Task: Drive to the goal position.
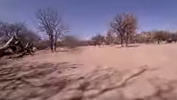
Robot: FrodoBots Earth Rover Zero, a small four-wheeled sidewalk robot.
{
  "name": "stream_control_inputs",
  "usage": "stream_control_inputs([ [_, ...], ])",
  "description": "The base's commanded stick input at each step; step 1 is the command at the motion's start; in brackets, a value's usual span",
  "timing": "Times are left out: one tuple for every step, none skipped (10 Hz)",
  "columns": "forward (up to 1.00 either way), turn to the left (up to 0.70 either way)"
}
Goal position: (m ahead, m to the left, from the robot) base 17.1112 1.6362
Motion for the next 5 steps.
stream_control_inputs([
  [1.00, 0.00],
  [1.00, 0.00],
  [1.00, 0.00],
  [1.00, -0.09],
  [1.00, -0.20],
])
